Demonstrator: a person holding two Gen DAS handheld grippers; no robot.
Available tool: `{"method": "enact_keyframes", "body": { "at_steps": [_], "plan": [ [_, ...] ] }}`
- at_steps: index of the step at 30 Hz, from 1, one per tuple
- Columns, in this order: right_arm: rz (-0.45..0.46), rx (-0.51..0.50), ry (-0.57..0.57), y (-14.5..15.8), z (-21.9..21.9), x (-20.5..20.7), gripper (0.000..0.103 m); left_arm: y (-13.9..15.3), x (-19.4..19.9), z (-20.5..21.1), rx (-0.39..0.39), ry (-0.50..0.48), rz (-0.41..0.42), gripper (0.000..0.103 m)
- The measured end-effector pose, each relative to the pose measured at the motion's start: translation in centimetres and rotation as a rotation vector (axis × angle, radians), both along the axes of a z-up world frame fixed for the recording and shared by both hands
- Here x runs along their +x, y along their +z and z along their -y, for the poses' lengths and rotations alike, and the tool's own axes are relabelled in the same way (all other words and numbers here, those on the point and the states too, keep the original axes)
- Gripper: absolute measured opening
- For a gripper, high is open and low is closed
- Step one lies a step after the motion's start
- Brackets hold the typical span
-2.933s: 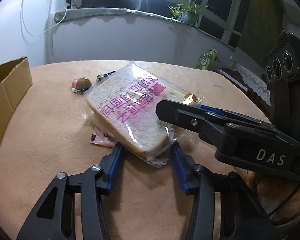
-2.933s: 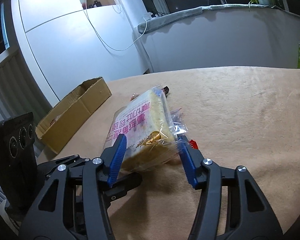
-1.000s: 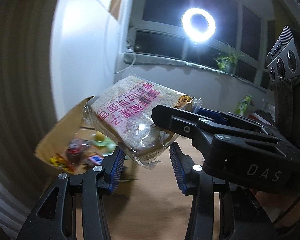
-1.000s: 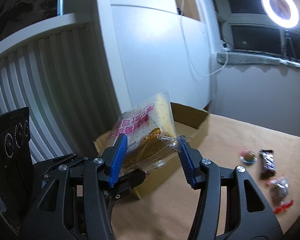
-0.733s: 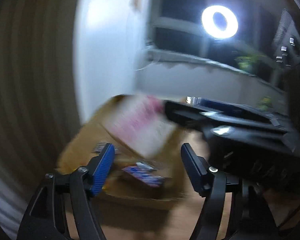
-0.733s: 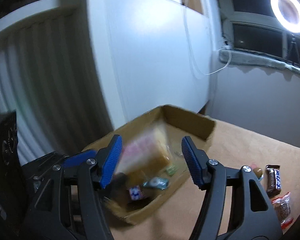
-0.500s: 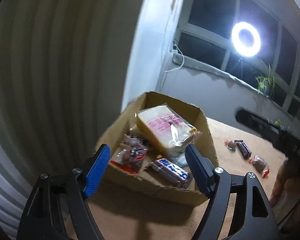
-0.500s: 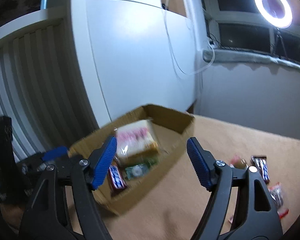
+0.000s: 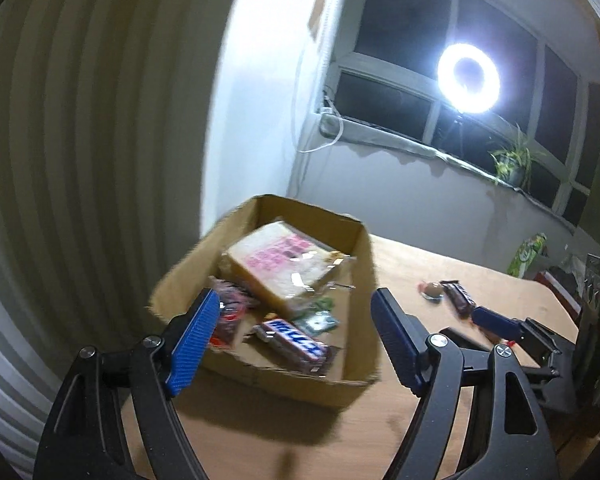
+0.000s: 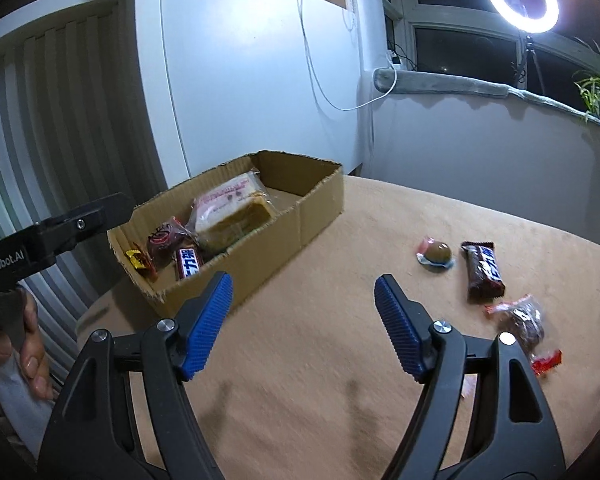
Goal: Organize snacks
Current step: 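Grasp the pink-white candy with the left gripper while the right gripper grasps the clear candy bag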
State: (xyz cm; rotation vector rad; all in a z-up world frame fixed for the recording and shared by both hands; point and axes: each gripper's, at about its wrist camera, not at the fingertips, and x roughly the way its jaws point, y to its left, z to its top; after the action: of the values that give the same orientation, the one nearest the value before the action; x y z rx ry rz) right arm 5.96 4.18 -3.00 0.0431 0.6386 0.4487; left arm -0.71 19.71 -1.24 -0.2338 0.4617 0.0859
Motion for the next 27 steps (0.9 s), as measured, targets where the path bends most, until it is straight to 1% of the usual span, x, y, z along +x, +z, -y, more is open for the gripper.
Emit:
{"method": "enact_keyframes", "body": {
  "at_steps": [13,17,21,25,27],
  "plan": [
    [-0.012,0.056,-0.056,-0.6,5.3,-1.1,0.076,0.7,1.3,7.5,0.095,-0.123,-0.022,0.079],
    [-0.005,0.042,-0.104,-0.7,7.5,-0.8,0.076,0.4,1.7,9.1,0.113,-0.156,-0.038,0.079],
    [-0.010,0.028,-0.177,-0.9,10.5,-0.3,0.076,0.0,2.2,10.7,0.131,-0.191,-0.058,0.079],
    [-0.047,0.008,-0.245,-1.5,13.6,0.6,0.076,-0.8,2.8,12.1,0.141,-0.225,-0.086,0.079],
    [-0.078,-0.018,-0.254,-2.0,14.6,1.2,0.076,-1.1,3.0,12.8,0.146,-0.243,-0.097,0.079]
  ]
}}
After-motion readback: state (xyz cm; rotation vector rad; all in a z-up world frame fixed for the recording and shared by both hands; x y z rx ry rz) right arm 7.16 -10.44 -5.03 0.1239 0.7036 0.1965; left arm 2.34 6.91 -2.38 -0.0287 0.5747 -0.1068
